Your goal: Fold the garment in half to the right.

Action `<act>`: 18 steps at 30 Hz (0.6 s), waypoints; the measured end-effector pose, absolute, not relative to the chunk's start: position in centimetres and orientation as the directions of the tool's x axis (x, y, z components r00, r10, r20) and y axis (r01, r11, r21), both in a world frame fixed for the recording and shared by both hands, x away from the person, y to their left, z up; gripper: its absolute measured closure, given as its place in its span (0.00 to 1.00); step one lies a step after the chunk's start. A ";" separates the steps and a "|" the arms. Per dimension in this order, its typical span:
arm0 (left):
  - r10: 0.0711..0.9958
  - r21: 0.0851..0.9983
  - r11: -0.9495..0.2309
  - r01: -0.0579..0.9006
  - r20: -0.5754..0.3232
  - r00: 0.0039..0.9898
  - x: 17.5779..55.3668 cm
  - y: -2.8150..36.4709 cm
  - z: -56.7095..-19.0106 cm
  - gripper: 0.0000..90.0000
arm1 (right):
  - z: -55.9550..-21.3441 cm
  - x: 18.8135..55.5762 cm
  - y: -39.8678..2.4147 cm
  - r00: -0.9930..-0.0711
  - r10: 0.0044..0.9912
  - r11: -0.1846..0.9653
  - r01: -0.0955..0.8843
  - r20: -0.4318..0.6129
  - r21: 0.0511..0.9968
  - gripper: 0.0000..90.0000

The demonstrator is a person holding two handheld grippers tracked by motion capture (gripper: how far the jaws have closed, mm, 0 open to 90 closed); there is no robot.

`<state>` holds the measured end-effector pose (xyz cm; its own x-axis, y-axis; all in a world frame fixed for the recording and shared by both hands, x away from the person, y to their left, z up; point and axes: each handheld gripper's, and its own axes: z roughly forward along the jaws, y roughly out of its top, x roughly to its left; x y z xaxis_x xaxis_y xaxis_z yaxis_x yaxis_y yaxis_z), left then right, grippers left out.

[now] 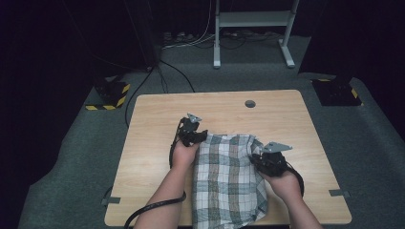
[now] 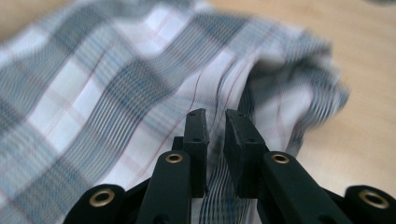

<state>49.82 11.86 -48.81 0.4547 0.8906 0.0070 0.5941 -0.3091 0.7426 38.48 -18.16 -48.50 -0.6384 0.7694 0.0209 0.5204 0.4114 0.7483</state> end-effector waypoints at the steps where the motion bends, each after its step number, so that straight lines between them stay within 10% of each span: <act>1: 0.890 0.734 -0.322 0.598 0.020 0.456 49.9 11.9 -48.9 0.54 | -48.9 38.1 -18.3 -0.640 0.768 0.423 0.529 0.018 0.736 0.86; 18: 0.887 0.756 -0.309 0.577 0.009 0.462 49.9 11.2 -49.8 0.57 | -49.5 47.0 -17.1 -0.457 0.886 0.236 0.590 0.079 0.772 0.64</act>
<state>49.85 11.17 -49.82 0.4623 0.8867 0.0092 0.5771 -0.3087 0.7561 46.96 -17.14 -49.46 -0.4574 0.8857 0.0788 0.5900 0.2360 0.7721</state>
